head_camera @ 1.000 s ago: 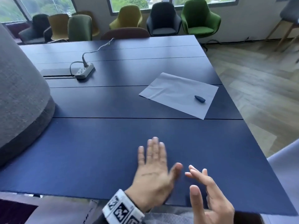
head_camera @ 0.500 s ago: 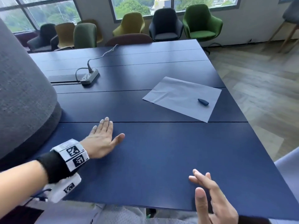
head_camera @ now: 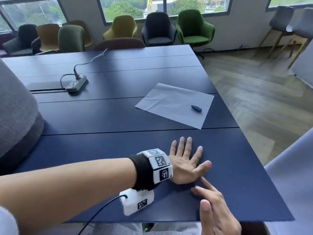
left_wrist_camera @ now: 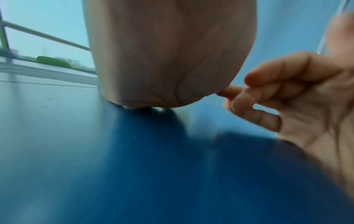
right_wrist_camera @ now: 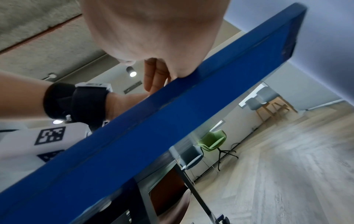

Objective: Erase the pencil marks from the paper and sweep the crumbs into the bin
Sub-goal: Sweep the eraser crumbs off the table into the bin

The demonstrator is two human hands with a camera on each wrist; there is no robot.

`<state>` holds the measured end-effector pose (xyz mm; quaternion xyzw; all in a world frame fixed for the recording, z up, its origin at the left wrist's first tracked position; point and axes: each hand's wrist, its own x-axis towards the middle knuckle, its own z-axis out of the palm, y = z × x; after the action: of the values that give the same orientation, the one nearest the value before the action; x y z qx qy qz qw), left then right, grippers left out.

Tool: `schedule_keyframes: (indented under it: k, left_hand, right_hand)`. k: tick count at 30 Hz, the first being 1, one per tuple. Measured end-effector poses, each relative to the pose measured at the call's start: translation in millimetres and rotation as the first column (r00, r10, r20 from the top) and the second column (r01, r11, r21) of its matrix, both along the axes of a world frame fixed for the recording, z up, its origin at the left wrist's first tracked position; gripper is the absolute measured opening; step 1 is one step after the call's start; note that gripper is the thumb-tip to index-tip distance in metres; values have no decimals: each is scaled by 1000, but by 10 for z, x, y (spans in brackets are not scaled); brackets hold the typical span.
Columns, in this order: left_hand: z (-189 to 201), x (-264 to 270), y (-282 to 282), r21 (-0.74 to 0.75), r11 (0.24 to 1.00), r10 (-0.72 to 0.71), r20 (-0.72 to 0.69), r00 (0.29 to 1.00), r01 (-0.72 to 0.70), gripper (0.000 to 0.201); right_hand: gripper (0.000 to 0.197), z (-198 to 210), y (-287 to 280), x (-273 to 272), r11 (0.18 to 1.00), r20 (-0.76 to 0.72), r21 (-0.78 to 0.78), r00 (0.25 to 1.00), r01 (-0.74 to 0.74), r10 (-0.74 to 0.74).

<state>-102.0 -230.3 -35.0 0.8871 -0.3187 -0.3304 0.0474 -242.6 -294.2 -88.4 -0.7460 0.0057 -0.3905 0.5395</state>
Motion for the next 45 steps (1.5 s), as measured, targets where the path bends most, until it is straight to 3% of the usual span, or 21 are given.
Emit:
schedule_keyframes:
  k: [2,4,7,9,10,12,15,18,20,22,25,28,30,32,36,38,40,42,45]
  left_hand:
    - [137,109,131,-102,994,32,-85,996,-41,66]
    - [225,210,482,-133,978,154,-60,986,-161,68]
    - [169,320,1217,25,901,425,150,893,-433,91]
    - [114,284,1547,146,820,518,220,827,-553,105]
    - [81,225,1589,171,813,517,225,826,-556,108]
    - [15,59,1405,132,871,444,203,873,-474,113]
    - [-104,-167,754,43,969,232,177,956,-243,122]
    - [-94,-234,73,-84,988,136,38,990,-132,99]
    - [78,-207,-155,-203,968,119,-140,983,-146,71]
    - [259,-124,-133,-325,918,148,-249,957,-226,62]
    - [365,70,360,-342,871,338,-109,935,-354,68]
    - [260,292,1206,-126,839,544,176,821,-529,93]
    - [179,319,1654,37,767,612,258,748,-640,103]
    - [57,218,1775,126,773,579,263,772,-622,105]
    - [-102,-1,1103,83,943,299,224,928,-324,118]
    - [-130,-75,568,14,989,144,173,974,-148,98]
    - [-34,-148,130,-125,992,35,20,999,-32,73]
    - [99,-166,-48,-284,958,2,-120,993,-36,65]
    - [173,-20,258,-327,920,208,-60,976,-216,69]
  right_hand:
    - [49,2,-30,-7,999,12,43,1000,-16,16]
    - [47,-15,-23,-14,999,20,42,999,-30,29]
    - [42,-30,-4,-22,998,31,13,997,-67,66]
    - [46,-34,-2,-29,997,18,-11,997,-80,80]
    - [49,-38,4,-30,996,9,-17,997,-83,83]
    - [51,-40,16,-35,996,0,-26,997,-81,81]
    - [52,-33,26,-38,995,23,-67,997,-72,74]
    - [51,-53,-20,-39,994,72,-100,997,-35,42]
    - [53,-67,-75,-37,997,86,-77,996,-23,29]
    - [54,-66,-88,-33,999,95,-37,995,-36,39]
    - [54,-58,-47,-25,998,103,-8,993,-57,57]
    - [54,-76,-34,-46,994,97,-18,989,-109,110]
    - [54,-75,-39,-64,991,77,-26,988,-129,131]
    - [55,-69,-28,-78,991,71,-49,989,-124,127]
    - [56,-71,-1,-71,992,86,-50,989,-118,122]
    - [57,-80,5,-67,995,97,-40,991,-91,95]
    - [57,-77,-6,-56,998,120,-42,991,-54,58]
    - [56,-74,-29,-46,999,138,2,989,-52,52]
    - [56,-95,-23,-45,998,134,12,989,-68,66]
